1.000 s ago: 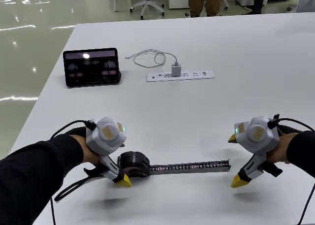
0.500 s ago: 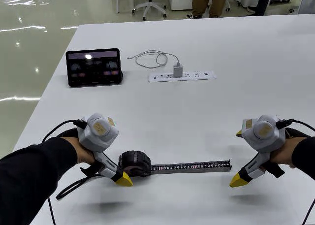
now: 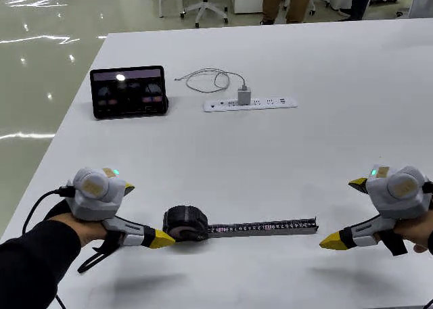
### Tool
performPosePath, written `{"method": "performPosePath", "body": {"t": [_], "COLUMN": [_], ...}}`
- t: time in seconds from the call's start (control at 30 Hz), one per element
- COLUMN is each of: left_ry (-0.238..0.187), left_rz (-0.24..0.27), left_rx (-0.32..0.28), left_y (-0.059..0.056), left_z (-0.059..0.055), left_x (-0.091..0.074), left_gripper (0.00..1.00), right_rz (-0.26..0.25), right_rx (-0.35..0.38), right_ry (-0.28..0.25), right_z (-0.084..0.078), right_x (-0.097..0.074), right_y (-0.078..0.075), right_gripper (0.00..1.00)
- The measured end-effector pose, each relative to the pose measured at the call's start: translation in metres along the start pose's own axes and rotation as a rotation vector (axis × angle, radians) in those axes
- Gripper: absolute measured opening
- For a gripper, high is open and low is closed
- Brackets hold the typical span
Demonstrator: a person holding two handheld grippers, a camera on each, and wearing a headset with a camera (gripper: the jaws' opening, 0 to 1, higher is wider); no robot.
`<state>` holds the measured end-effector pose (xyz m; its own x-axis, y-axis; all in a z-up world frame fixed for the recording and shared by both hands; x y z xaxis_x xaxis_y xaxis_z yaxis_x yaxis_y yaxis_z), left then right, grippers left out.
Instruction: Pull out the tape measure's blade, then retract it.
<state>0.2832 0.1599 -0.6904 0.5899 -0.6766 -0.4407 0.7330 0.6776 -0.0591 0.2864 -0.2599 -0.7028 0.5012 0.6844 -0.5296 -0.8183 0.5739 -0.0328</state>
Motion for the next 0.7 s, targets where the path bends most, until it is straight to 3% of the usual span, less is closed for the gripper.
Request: {"method": "performPosePath", "body": {"t": [0.37, 0.6, 0.7], "left_ry": [-0.064, -0.092, -0.131], "left_rz": [0.104, 0.134, 0.153], "left_rx": [-0.06, -0.071, -0.102], "left_y": [-0.003, -0.012, -0.016], "left_z": [-0.008, -0.013, -0.015], "left_x": [-0.049, -0.067, -0.076], "left_gripper": [1.0, 1.0, 1.0], "right_rz": [-0.072, -0.105, -0.111], "right_rx": [0.052, 0.055, 0.058], "right_ry": [-0.063, -0.098, -0.1], "right_z": [-0.012, -0.015, -0.02], "right_x": [-0.036, -0.054, -0.062], "right_y": [0.011, 0.017, 0.02], "right_gripper": [1.0, 1.0, 1.0]}}
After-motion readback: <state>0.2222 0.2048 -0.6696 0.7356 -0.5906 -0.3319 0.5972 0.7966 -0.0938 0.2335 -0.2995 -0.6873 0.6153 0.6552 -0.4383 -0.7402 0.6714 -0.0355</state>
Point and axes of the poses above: the centre of the closed fingertips' face, and the gripper's own axes: x roughly forward along the fingers, y roughly to its left, z roughly out of its top, the point moved 5 cm from there along -x, roughly backward along the fingers, and after that the axes turned 14 degrees about -y, right-handed, at the moved point
